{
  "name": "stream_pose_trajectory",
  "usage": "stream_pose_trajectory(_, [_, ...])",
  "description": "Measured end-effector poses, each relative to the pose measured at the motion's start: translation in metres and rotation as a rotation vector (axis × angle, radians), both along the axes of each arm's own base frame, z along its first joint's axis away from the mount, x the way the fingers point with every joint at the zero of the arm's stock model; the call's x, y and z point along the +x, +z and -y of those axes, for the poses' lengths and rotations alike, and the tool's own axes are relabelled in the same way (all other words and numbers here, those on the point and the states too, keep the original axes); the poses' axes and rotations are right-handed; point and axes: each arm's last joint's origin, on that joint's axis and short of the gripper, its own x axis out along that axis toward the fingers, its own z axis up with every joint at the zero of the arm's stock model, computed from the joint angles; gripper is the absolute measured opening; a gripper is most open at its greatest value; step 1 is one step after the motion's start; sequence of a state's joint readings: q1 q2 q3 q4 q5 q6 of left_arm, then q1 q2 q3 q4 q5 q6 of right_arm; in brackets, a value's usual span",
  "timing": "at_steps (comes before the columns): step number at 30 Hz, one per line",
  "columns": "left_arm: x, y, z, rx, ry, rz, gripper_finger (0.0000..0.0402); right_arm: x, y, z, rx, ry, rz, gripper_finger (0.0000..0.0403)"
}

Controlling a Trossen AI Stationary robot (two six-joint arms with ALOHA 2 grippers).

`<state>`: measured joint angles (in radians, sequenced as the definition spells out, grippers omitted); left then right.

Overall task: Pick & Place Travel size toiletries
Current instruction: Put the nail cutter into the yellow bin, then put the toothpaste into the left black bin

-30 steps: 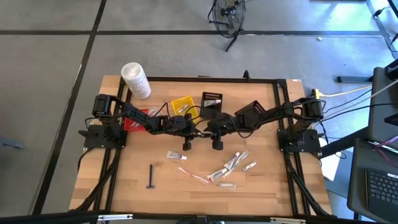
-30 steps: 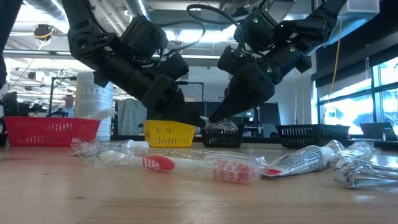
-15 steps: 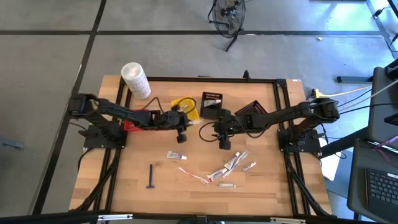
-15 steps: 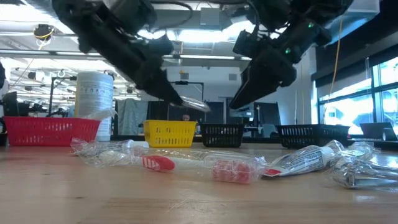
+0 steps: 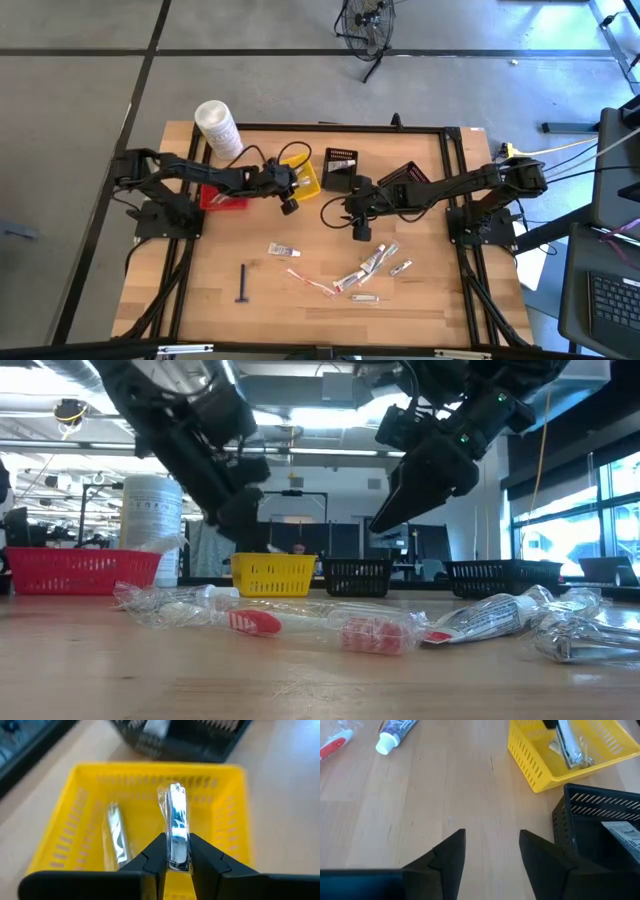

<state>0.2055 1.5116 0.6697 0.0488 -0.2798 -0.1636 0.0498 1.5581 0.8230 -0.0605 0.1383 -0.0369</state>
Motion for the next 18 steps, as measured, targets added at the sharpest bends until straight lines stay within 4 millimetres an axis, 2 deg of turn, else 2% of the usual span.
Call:
stream_pose_trajectory(4, [0.002,-0.011,-0.007,0.007,0.009,-0.032,0.0078,0.000,0.000,0.000,-0.004,0.003,-0.001,0.0176])
stream_pose_trajectory(18, [0.004,-0.011,-0.014,0.052,0.042,-0.010,0.0115,0.000,0.000,0.000,-0.006,0.006,0.002,0.0155])
